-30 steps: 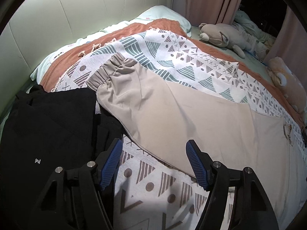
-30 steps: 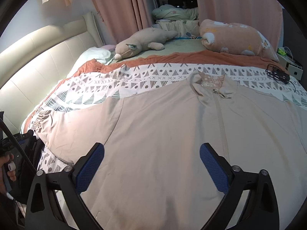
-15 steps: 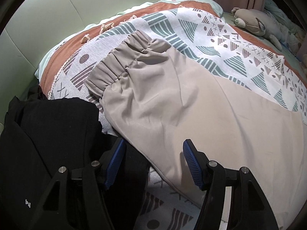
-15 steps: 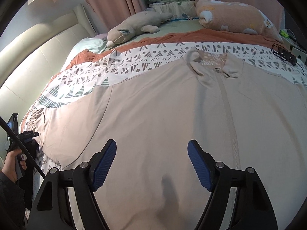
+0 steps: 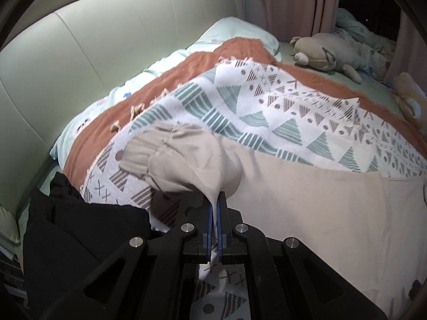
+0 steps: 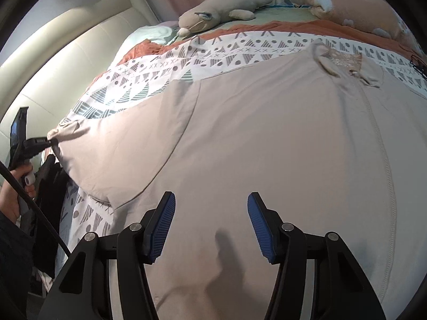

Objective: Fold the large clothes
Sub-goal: 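Carry the held sleeve across the jacket body with the left tool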

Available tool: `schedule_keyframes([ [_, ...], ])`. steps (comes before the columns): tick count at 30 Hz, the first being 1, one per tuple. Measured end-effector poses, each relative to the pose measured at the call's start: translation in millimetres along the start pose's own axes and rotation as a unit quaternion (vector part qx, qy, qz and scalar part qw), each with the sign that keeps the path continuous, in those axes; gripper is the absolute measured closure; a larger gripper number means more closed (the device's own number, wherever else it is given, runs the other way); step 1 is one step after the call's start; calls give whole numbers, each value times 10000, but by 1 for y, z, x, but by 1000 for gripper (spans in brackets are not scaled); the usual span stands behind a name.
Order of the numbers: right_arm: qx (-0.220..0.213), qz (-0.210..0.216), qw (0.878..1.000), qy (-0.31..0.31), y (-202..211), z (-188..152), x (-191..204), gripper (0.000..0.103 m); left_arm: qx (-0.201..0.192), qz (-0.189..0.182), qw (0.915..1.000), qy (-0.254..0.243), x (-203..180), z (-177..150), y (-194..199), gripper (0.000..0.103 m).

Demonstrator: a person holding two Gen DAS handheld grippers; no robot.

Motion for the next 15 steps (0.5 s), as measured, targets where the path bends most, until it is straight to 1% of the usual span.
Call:
schedule_keyframes([
  [1,43,74,10000,-3,-5,-2,5,50,-97,-92,9999,-3,-4,8,10,98],
  [2,107,186,9998,3,-12,-4,16,57,-170,-181,9997,-8,-8,14,20,98],
  [4,268,388,9989,19,-24,-9,31,63,-300,-366,9989,-34,-18,24,37,98],
  [7,509,594,9969,54,-45,-19,49,66,-499,-605,9969,-91,-30,39,66,98],
  [12,754,699,9947,75,-78,-26,62,75,-739,-974,9924,-167,-55,57,108,99],
  [14,858,629,9942,127,-92,-28,63,84,-816,-1150,9898,-198,-66,62,124,99],
  [15,913,628,9938,106,-100,-29,65,86,-853,-1240,9884,-213,-72,64,131,99],
])
Point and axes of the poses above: each gripper's, at about its wrist camera, not at the fingertips, and y roughly against the way its jaws point, x to its left, z to its top, the point moved 10 cm from there along -y, roughly the way its jaws point, and after that the axes turned 9 degrees about -x, right-handed, at the moved point
